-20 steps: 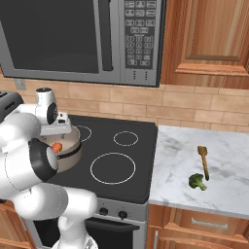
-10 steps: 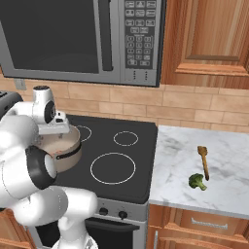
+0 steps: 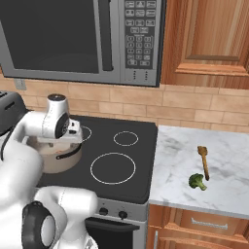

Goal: Put the broccoli and squash in the pot. Retrieve the spatula and lightly stir the vegetables in the pot.

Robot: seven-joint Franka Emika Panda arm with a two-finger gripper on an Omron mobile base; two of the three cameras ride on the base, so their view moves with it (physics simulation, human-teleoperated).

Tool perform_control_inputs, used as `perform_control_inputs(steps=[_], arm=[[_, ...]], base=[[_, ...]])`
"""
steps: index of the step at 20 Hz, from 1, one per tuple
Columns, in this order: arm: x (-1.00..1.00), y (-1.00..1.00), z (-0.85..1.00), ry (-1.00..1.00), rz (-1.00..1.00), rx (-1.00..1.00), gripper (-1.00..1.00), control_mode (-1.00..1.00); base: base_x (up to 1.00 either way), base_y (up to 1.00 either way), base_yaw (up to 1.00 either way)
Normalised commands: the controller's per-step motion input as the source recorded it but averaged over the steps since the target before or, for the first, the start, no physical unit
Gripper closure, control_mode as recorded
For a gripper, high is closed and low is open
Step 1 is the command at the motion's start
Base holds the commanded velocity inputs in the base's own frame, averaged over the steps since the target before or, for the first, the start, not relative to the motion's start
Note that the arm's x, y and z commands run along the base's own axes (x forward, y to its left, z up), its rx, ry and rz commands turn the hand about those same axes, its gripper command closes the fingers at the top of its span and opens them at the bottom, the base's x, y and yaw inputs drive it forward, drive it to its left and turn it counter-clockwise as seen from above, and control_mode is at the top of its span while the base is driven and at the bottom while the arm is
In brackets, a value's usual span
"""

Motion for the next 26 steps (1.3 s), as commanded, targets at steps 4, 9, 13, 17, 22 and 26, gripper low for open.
perform_control_inputs(steps=[4,9,13,17,22,26], arm=[[0.0,-1.0,0.0,-0.06,-0.09,0.04,-1.0,-1.0],[0.08,-1.0,0.0,0.0,-0.07,0.03,-1.0,-1.0],[0.05,-1.0,0.0,0.0,-0.1,0.06,-1.0,-1.0],[0.17,-1.0,-0.04,0.05,-0.23,0.02,-1.0,-1.0],[0.53,-1.0,-0.02,0.26,-0.3,-0.01,-1.0,-1.0],[0.85,-0.94,-0.02,0.49,-0.26,-0.17,-1.0,-1.0]], base=[[0.0,0.0,0.0],[0.0,0.0,0.0],[0.0,0.0,0.0],[0.0,0.0,0.0],[0.0,0.0,0.0],[0.0,0.0,0.0]])
